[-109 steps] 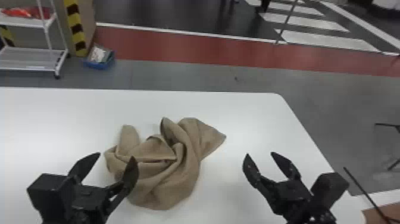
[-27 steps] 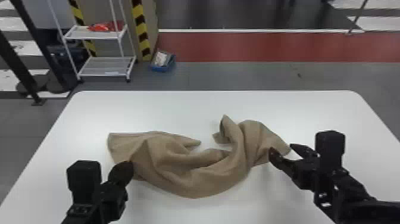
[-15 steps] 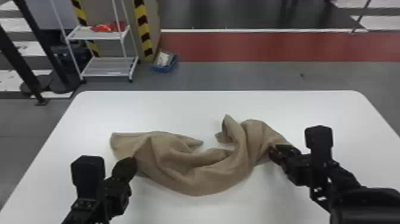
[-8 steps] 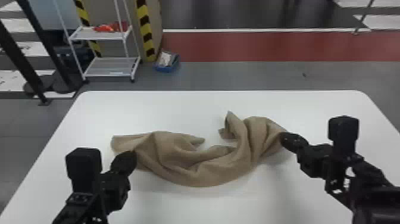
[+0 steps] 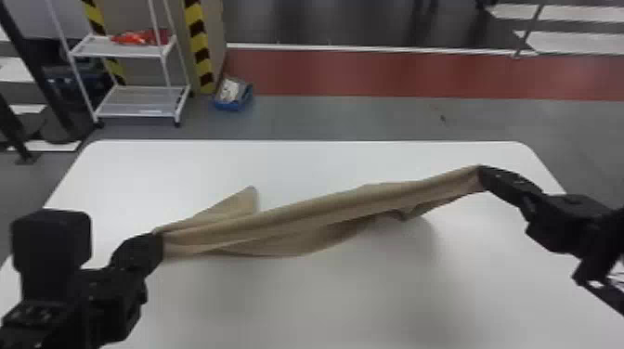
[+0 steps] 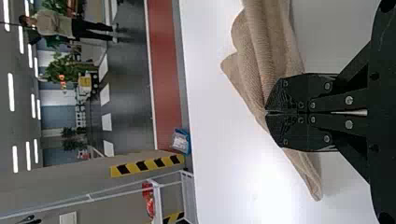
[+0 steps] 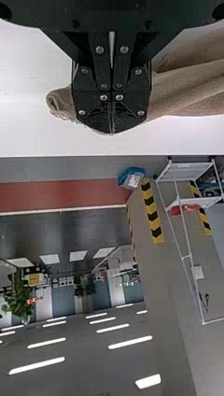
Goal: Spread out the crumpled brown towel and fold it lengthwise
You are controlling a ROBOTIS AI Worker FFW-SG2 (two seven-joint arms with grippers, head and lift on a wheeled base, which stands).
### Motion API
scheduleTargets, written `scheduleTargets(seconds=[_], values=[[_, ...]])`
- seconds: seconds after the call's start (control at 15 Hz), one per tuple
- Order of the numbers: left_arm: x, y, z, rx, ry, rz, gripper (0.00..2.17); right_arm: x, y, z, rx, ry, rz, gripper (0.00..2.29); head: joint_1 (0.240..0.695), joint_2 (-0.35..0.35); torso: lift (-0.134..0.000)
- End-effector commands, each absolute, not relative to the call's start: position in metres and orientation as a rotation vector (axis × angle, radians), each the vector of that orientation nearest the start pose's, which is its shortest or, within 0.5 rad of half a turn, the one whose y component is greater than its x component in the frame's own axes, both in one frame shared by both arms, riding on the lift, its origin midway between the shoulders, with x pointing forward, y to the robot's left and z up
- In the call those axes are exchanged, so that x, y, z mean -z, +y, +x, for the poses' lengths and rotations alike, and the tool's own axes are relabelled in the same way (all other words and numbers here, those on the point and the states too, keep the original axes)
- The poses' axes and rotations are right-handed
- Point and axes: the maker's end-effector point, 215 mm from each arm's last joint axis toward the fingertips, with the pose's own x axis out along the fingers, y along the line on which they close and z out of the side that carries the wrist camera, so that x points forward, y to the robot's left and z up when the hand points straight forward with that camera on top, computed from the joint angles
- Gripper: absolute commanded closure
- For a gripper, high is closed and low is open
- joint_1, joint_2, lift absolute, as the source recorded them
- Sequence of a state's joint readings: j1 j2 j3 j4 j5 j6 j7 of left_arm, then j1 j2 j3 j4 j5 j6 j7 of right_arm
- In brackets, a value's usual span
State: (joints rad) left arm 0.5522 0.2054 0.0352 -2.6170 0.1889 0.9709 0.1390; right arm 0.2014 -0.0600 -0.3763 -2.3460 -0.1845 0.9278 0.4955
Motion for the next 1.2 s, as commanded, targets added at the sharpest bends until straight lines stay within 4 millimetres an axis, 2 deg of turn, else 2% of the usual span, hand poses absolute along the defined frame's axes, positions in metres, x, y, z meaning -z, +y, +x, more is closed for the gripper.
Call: scheduleTargets(seconds=[0.0, 0.13, 0.2, 0.33, 0.47, 0.6, 0.67, 0.8, 0.87, 0.93, 1.0, 1.07, 1.13], values=[[0.322, 0.251, 0.382, 0.005, 0.502, 0.122, 1.7, 0.258, -0.311, 0.473, -0.224, 0.284, 0.175, 1.48, 0.695, -0.061, -0.125], [0.311, 0.249, 0.393, 0.009, 0.472, 0.119, 1.7, 0.258, -0.321, 0.482, -0.199, 0.284, 0.165, 1.48, 0.695, -0.076, -0.125], [0.31, 0.245, 0.405, 0.018, 0.462, 0.102, 1.7, 0.263, -0.328, 0.491, -0.183, 0.294, 0.161, 1.48, 0.695, -0.081, -0.125], [0.315, 0.248, 0.444, 0.003, 0.437, 0.084, 1.7, 0.278, -0.327, 0.522, -0.187, 0.309, 0.19, 1.48, 0.695, -0.095, -0.125], [0.312, 0.244, 0.488, -0.01, 0.385, 0.075, 1.7, 0.281, -0.32, 0.558, -0.204, 0.286, 0.191, 1.48, 0.695, -0.098, -0.125], [0.295, 0.234, 0.543, 0.001, 0.286, 0.06, 1.7, 0.271, -0.311, 0.595, -0.226, 0.239, 0.195, 1.48, 0.695, -0.081, -0.125], [0.281, 0.229, 0.569, 0.0, 0.225, 0.055, 1.7, 0.26, -0.309, 0.612, -0.23, 0.203, 0.185, 1.48, 0.688, -0.078, -0.125], [0.256, 0.22, 0.604, -0.008, 0.138, 0.053, 1.7, 0.229, -0.306, 0.635, -0.244, 0.101, 0.168, 1.48, 0.642, -0.076, -0.125], [0.238, 0.217, 0.616, -0.012, 0.089, 0.048, 1.7, 0.207, -0.302, 0.643, -0.269, 0.032, 0.164, 1.48, 0.614, -0.073, -0.125], [0.222, 0.213, 0.619, -0.004, 0.045, 0.039, 1.7, 0.196, -0.295, 0.645, -0.295, -0.007, 0.181, 1.48, 0.557, -0.072, -0.125], [0.215, 0.209, 0.616, 0.005, 0.021, 0.033, 1.7, 0.191, -0.296, 0.642, -0.313, -0.027, 0.178, 1.48, 0.535, -0.071, -0.125], [0.223, 0.204, 0.605, 0.021, 0.029, 0.029, 1.7, 0.204, -0.296, 0.634, -0.339, -0.005, 0.171, 1.48, 0.512, -0.069, -0.125], [0.237, 0.201, 0.588, 0.032, 0.041, 0.023, 1.7, 0.221, -0.305, 0.619, -0.343, 0.026, 0.163, 1.48, 0.498, -0.07, -0.125]])
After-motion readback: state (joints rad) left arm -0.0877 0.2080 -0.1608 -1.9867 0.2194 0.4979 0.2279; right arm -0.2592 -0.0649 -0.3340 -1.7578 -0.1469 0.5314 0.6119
